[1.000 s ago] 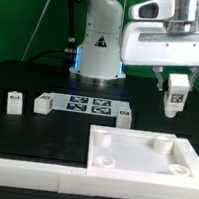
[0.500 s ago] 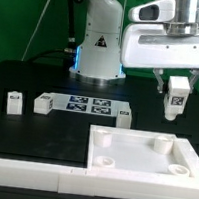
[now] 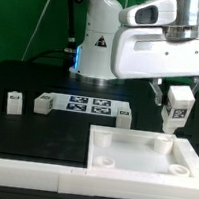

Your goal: Assemble one leg

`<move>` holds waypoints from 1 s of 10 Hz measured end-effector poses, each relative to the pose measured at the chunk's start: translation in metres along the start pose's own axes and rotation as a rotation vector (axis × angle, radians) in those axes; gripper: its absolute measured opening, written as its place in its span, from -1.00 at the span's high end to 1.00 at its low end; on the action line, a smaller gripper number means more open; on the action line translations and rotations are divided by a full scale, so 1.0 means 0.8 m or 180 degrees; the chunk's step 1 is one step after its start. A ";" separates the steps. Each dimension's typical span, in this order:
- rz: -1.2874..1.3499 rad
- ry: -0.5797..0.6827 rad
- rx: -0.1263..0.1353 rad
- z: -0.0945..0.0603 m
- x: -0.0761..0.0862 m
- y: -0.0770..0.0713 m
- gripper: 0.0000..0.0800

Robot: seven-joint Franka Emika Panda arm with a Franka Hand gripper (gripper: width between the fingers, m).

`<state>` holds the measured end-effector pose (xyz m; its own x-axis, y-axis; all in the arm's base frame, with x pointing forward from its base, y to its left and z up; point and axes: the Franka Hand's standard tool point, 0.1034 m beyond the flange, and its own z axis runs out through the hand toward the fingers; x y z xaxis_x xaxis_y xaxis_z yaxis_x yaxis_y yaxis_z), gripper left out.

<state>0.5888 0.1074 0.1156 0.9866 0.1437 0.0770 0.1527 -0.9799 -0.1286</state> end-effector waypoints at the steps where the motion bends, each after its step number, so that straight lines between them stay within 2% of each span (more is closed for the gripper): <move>1: -0.0003 -0.0028 0.0018 0.001 0.006 0.003 0.28; 4: 0.0002 -0.0040 0.0028 0.002 0.013 0.004 0.28; 5: 0.0004 0.0080 0.0007 0.002 0.018 0.005 0.28; 7: 0.0004 0.0064 0.0009 0.003 0.016 0.005 0.28; 8: 0.0005 0.0351 -0.0037 0.001 0.027 0.009 0.28; 9: -0.0004 0.0750 -0.0113 0.005 0.026 0.012 0.28; 10: -0.0038 0.0749 -0.0126 0.014 0.015 0.012 0.28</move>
Offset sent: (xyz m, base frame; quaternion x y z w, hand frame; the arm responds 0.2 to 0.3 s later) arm 0.0000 0.0000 0.0000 0.0000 0.0000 0.0000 1.0000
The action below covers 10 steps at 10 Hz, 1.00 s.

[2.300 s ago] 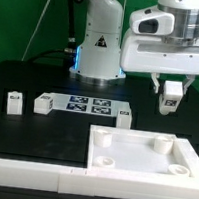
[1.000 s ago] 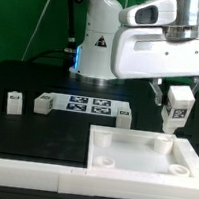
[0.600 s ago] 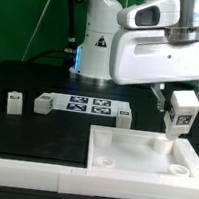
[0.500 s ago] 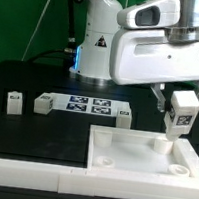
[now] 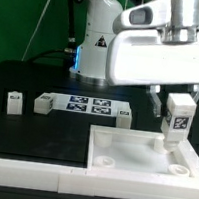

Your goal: Assemble one leg

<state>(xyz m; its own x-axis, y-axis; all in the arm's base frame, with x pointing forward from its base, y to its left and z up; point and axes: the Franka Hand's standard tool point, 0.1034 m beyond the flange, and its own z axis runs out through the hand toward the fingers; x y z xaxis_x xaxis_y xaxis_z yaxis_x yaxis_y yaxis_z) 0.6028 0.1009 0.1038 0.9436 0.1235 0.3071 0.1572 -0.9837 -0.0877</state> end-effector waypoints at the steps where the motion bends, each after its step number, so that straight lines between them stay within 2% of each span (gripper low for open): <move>1: -0.0006 0.0012 0.0009 0.000 0.008 -0.003 0.28; 3: -0.0013 0.0179 -0.0012 0.002 0.016 -0.003 0.28; 7: -0.0053 0.0519 -0.0057 0.015 0.014 -0.010 0.28; 10: -0.0085 0.0458 -0.0039 0.028 0.004 -0.018 0.28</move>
Offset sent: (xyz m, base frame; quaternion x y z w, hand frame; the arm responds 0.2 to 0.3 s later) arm 0.0042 0.0053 -0.0027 -0.0127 0.0124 0.0012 0.9998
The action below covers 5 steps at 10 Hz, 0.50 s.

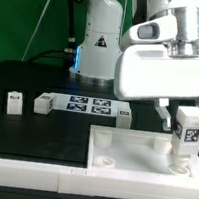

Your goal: Assemble one leg

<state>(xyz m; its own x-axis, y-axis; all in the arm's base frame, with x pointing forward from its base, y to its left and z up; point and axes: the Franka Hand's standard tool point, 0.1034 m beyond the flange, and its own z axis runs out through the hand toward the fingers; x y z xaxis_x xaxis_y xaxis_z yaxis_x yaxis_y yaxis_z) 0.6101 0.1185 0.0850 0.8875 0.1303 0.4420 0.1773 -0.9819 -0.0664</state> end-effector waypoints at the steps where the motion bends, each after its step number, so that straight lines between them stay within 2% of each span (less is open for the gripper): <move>1: -0.0021 -0.0022 -0.0002 0.004 -0.004 0.002 0.28; 5: -0.0051 -0.0002 -0.0004 0.006 -0.002 0.002 0.28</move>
Offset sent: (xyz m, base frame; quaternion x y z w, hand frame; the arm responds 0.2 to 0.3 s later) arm 0.0034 -0.0019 -0.0096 -0.0070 -0.0066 -0.0245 0.9997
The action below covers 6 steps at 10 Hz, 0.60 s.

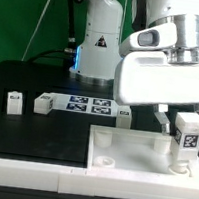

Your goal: Assemble one leg

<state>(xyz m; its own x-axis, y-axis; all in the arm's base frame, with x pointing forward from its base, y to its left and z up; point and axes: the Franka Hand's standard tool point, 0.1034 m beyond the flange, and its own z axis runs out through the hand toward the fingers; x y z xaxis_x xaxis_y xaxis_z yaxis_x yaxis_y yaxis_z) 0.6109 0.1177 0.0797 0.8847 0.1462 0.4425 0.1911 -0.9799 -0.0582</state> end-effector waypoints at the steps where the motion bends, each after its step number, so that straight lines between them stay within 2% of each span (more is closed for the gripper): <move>1: 0.0001 0.0022 -0.0004 0.001 0.000 0.000 0.28; 4: 0.0008 0.0034 -0.0012 0.012 -0.008 0.001 0.28; 6: 0.0012 0.0113 -0.0029 0.014 -0.006 0.004 0.28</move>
Offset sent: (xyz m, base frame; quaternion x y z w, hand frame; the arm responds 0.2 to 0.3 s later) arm 0.0015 -0.0005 -0.0096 -0.0098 0.0138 -0.0086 0.9998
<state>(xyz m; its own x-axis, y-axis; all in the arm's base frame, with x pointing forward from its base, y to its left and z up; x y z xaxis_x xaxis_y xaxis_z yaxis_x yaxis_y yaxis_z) 0.6119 0.1156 0.0677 0.8697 0.1378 0.4739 0.1838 -0.9816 -0.0519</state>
